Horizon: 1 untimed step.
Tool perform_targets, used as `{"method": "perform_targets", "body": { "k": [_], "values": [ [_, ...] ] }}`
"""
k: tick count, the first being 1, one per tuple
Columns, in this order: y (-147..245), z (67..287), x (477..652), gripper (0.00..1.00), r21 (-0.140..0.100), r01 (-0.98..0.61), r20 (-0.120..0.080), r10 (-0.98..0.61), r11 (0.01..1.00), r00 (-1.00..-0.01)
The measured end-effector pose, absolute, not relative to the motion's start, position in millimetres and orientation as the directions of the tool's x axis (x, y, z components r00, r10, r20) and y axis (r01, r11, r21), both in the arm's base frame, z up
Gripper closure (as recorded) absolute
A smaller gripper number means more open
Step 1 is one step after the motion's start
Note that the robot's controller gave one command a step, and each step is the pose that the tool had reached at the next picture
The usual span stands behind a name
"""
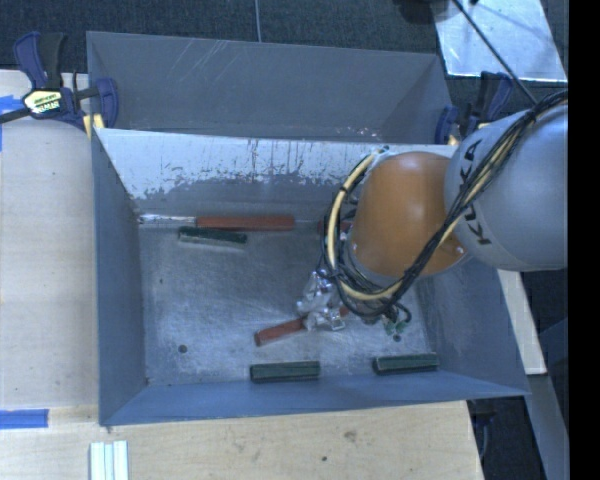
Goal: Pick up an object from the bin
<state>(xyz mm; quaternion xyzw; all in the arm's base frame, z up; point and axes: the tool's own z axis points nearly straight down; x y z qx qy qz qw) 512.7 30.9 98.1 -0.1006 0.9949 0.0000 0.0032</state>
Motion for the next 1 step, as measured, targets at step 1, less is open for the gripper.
{"method": "perform_targets", "body": {
  "k": [1],
  "values": [
    [30.8, 98.1, 512.7, 1.00, 0.000, -0.199, -0.006, -0.199, 0.980, -0.980]
  ]
}}
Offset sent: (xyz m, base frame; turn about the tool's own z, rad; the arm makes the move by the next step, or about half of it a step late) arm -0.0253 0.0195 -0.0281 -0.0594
